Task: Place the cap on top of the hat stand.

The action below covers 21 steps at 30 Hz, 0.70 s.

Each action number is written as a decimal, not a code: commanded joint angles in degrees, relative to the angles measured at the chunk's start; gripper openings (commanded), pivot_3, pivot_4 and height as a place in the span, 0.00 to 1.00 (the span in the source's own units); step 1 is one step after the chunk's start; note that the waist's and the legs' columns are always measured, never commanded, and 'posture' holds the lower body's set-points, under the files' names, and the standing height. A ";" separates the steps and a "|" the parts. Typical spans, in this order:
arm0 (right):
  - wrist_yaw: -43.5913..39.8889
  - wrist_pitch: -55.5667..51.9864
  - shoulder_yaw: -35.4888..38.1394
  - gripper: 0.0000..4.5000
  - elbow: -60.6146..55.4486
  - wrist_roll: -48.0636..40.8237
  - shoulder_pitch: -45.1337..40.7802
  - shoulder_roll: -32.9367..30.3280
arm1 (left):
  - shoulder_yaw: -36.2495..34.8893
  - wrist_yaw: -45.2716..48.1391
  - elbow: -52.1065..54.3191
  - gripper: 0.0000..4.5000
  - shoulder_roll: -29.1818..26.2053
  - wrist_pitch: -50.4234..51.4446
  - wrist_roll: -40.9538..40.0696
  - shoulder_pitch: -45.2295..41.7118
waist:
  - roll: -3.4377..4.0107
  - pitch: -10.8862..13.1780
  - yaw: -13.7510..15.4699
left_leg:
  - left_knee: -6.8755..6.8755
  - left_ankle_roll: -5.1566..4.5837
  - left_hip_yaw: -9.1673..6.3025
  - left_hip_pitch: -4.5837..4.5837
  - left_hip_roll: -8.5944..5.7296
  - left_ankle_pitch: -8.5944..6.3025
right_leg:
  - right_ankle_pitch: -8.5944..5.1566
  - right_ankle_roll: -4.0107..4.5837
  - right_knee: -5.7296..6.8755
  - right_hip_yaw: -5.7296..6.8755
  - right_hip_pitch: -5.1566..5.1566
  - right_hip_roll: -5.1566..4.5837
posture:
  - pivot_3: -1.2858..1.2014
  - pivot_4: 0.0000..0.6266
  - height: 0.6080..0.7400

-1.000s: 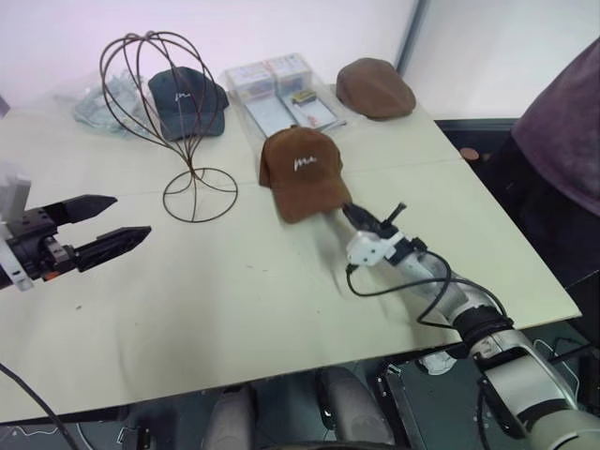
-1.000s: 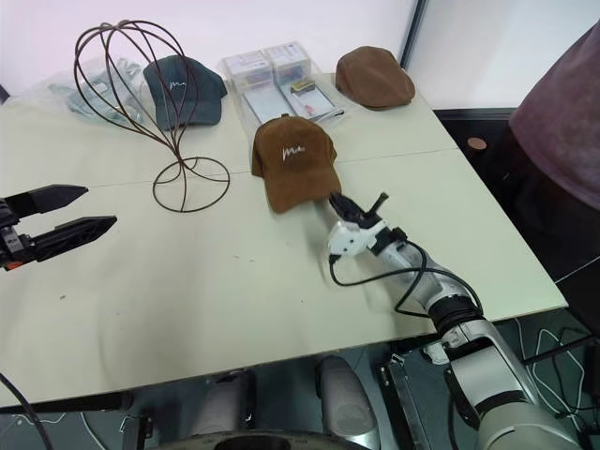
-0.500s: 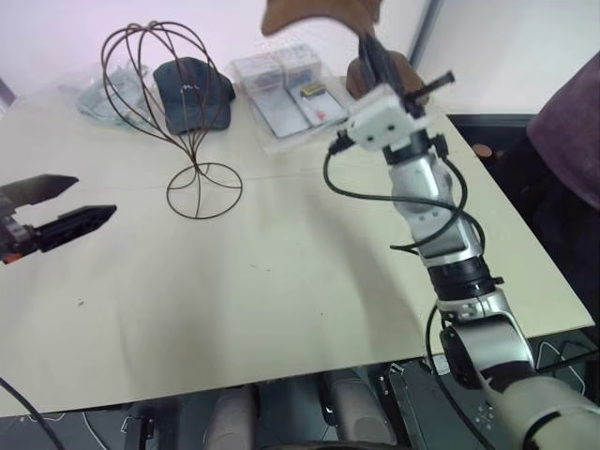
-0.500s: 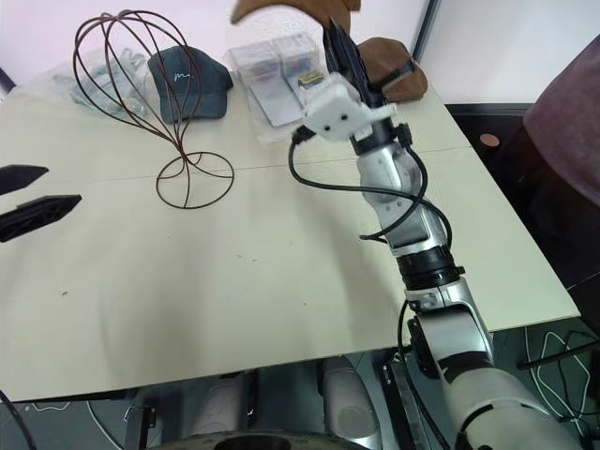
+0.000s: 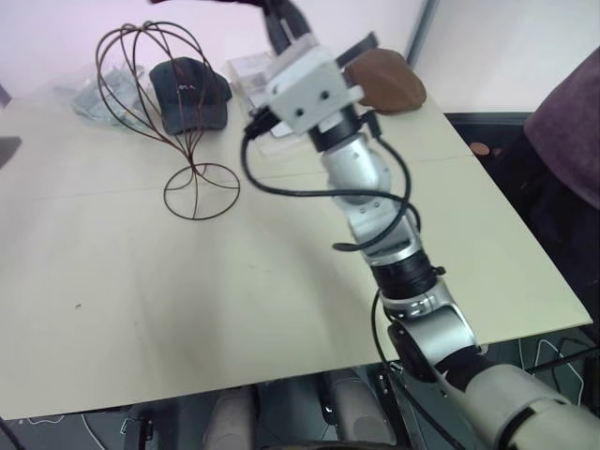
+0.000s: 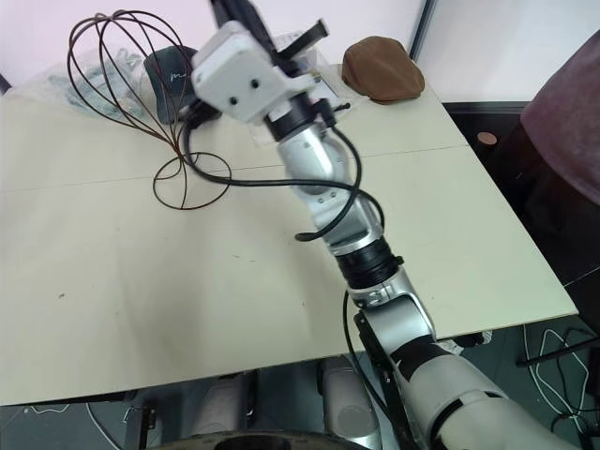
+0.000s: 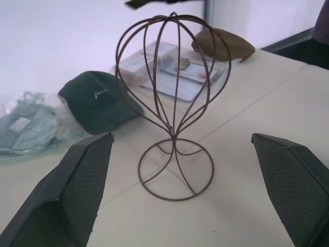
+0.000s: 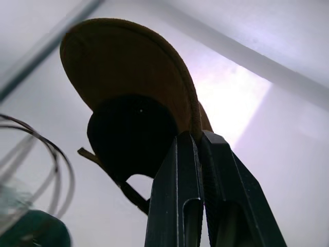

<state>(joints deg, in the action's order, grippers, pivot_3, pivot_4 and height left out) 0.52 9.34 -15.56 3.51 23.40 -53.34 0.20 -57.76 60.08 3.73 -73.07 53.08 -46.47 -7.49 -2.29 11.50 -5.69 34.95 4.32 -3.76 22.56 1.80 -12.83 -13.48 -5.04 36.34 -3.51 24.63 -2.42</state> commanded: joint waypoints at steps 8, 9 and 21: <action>2.84 6.16 -4.45 0.00 5.31 2.44 -0.87 3.87 | -5.38 0.70 2.51 1.00 3.84 -0.67 1.78 3.03 | 0.00 0.00 0.04 | 0.02 0.00 0.01 0.00 0.00 0.00 | 0.01 0.01 0.01 0.01 0.01 -0.01 | 0.52 0.24 1.00; 3.65 6.92 -5.04 0.00 7.02 3.12 -0.83 4.19 | -5.33 0.68 2.53 1.00 4.29 -1.00 1.99 3.29 | 0.00 0.00 0.02 | 0.02 0.00 0.01 0.00 0.00 0.00 | 0.01 0.02 0.01 0.00 0.01 -0.01 | 0.52 0.24 1.00; 10.96 12.54 -11.52 0.00 17.62 13.17 -2.07 5.05 | -4.90 0.23 2.07 1.00 6.41 -2.85 2.83 4.12 | -0.03 -0.02 -0.19 | 0.00 0.00 0.01 0.00 0.00 0.00 | 0.01 0.02 0.00 0.00 0.02 -0.02 | 0.52 0.24 1.00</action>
<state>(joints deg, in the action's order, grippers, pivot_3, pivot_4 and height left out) 10.41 20.51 -26.14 21.89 35.24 -53.49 4.19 -60.39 60.49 5.18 -66.71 51.61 -44.17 -3.28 -2.32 11.48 -5.88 34.95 4.33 -3.76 22.56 1.81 -12.83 -13.47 -5.02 36.35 -3.51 24.66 -2.42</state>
